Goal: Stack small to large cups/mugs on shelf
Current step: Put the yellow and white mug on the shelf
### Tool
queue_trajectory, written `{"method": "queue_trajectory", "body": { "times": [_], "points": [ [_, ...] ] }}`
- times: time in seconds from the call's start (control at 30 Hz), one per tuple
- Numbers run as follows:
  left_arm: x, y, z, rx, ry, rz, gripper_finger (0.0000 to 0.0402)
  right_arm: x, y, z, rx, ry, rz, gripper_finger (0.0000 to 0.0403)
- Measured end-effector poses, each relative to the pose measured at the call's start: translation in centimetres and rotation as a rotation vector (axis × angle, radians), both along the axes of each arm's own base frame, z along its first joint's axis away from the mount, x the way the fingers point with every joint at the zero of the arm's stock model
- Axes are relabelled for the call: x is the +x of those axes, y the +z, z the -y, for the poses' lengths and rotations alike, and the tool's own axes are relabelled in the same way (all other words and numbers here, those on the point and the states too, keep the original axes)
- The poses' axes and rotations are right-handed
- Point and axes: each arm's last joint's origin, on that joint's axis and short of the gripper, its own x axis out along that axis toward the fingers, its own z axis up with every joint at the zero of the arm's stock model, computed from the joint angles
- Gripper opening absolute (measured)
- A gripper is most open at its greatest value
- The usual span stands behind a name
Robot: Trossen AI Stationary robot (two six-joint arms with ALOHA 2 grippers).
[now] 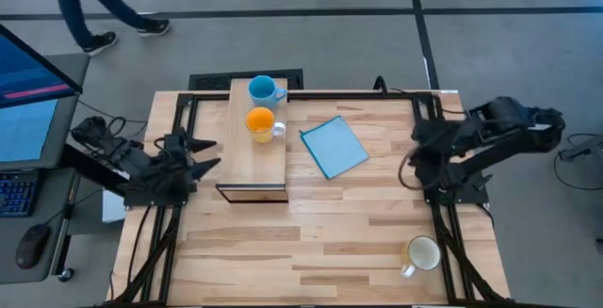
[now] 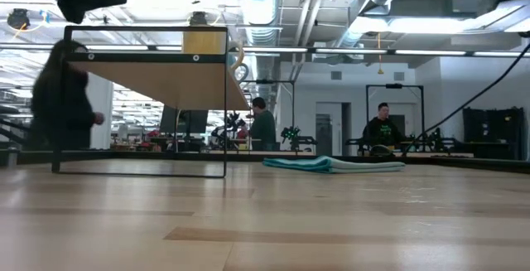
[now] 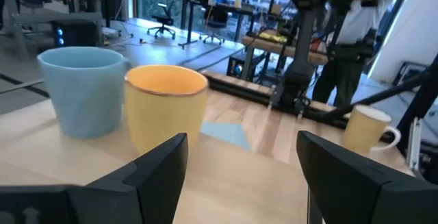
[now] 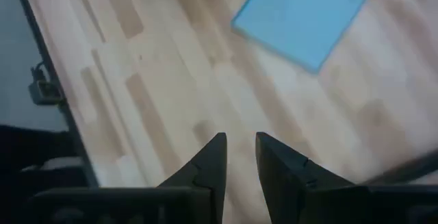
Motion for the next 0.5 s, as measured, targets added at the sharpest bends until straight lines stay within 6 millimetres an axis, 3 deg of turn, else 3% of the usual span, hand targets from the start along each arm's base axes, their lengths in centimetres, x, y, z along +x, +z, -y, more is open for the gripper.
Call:
{"method": "queue_trajectory", "body": {
  "times": [0.27,0.5],
  "points": [
    [-1.3,-0.1,-0.8,0.021,0.008,0.025,0.0265,0.5,-2.3,-4.0,0.154,-0.020,-0.165,0.0102],
    [-1.3,-0.4,-0.9,0.043,0.006,-0.006,0.0265,0.0,-4.2,-8.0,0.166,-0.078,-0.303,0.0102]
  ]
}}
